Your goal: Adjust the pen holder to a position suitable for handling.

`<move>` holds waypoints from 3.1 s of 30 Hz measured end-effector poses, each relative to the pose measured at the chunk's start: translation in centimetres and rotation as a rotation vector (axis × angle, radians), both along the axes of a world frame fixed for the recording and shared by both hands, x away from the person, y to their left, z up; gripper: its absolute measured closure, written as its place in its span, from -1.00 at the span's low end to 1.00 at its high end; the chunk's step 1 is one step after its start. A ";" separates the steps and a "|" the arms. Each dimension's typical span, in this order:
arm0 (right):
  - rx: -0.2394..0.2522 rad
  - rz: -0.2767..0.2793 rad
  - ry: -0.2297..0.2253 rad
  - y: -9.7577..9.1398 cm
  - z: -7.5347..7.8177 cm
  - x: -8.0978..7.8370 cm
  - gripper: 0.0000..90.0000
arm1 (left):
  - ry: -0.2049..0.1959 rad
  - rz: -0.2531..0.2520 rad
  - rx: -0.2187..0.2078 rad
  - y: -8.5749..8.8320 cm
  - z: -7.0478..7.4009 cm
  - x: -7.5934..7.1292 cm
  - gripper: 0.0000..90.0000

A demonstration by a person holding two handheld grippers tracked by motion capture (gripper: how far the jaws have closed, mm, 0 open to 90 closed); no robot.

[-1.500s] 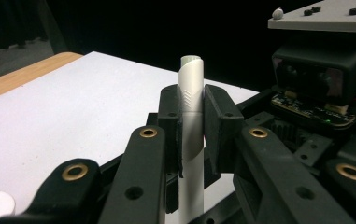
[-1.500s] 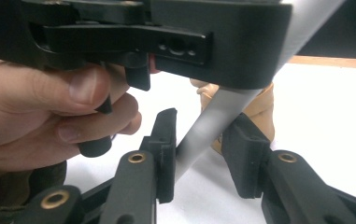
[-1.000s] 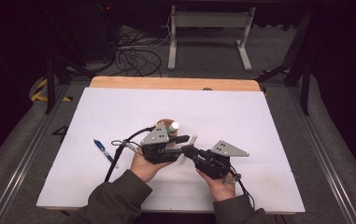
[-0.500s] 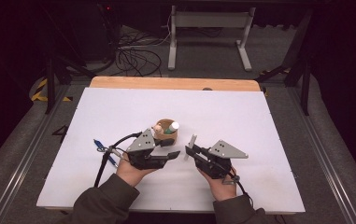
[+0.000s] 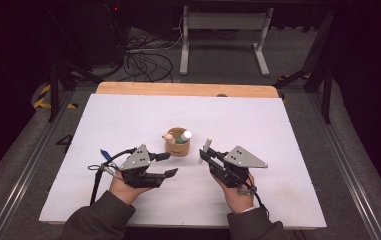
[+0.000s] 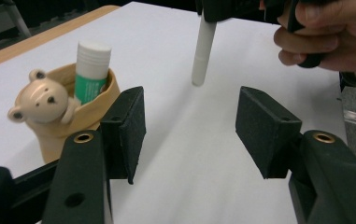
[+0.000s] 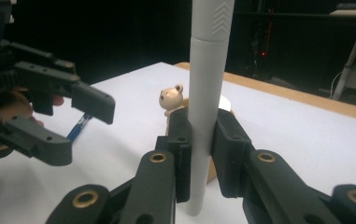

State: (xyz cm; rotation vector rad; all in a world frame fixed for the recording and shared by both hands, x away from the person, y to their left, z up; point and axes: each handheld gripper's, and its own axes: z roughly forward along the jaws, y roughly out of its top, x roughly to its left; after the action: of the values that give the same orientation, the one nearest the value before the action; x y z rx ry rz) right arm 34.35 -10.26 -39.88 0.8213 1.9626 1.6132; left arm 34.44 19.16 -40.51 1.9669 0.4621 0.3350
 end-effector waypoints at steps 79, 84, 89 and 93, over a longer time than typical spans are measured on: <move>-0.052 0.001 -0.094 8.0 -0.9 7.9 0.70 | 0.004 0.181 0.000 7.8 -2.6 -1.5 -0.26; -0.053 0.003 -0.087 8.0 -0.9 7.9 0.68 | 0.003 0.179 0.002 7.9 -2.6 -1.6 -0.26; -0.047 0.006 -0.094 7.9 -0.6 7.7 0.57 | 0.005 0.183 0.000 8.0 -2.7 -1.5 -0.26; -0.045 0.011 -0.099 7.6 -0.3 7.4 0.41 | 0.007 0.184 -0.002 8.1 -2.7 -1.4 -0.26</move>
State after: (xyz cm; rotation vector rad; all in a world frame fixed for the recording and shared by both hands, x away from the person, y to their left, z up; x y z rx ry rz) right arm 41.76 -2.71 -40.16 0.7004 1.9300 1.5795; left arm 33.02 27.22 -43.19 1.9284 0.6496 0.4436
